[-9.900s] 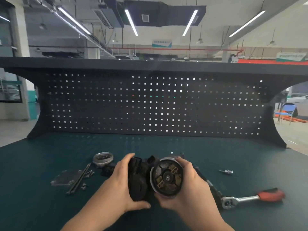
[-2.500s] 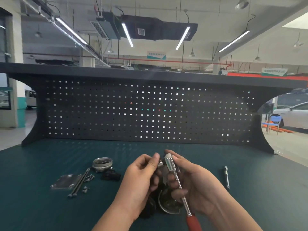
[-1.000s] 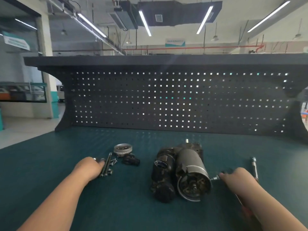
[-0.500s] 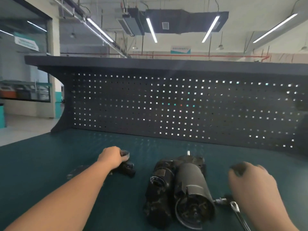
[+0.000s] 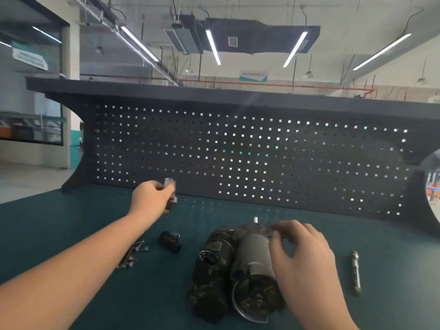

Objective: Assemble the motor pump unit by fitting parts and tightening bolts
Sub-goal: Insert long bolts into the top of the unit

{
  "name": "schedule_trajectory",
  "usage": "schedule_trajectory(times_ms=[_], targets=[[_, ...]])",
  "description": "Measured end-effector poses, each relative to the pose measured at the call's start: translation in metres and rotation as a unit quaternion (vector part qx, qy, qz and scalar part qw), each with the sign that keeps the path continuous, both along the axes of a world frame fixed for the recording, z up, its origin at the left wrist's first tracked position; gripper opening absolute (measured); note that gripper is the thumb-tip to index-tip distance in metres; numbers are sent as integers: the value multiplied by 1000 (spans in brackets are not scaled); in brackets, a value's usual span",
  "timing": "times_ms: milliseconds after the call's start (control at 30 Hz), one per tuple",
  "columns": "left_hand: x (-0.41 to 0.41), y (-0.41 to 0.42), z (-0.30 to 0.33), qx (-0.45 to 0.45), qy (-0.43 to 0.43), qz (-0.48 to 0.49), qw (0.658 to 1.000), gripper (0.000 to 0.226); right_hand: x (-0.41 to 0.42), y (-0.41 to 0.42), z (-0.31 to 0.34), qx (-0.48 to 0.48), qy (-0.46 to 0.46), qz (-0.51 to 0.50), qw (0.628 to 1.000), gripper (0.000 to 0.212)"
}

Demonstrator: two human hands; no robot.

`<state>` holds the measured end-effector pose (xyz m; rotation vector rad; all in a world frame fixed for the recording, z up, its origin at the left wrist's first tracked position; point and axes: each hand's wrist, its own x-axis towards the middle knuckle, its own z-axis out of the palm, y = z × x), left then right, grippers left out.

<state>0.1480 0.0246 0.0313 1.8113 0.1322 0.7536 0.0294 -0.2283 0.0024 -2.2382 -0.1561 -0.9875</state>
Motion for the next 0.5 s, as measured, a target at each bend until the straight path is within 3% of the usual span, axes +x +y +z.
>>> schedule_trajectory(times_ms=[100,167,200,267,333,367,433,500], targets=[[-50,-25,20,36,-74,-57,995,26,-3,3,1,68,-18,55,996,16],[-78,-39,20,20,-84,-129,988,26,-5,7,2,170,21,127,977,2],[-90,-48,17,-8,-67,-186,980,27,-6,9,4,227,58,187,954,18],[-111,-67,8,-111,2,-338,935,31,-5,11,1,307,134,267,904,57],[-128,-83,-2,-170,53,-446,877,29,-5,10,0,309,135,268,903,54],[-132,-89,-6,-173,54,-457,871,28,-5,9,1,310,118,252,909,46],[-132,-91,-8,-139,23,-414,900,36,-2,4,1,318,81,219,919,44],[-127,-81,-10,-18,-35,-294,955,49,0,-1,-3,349,69,201,913,49]])
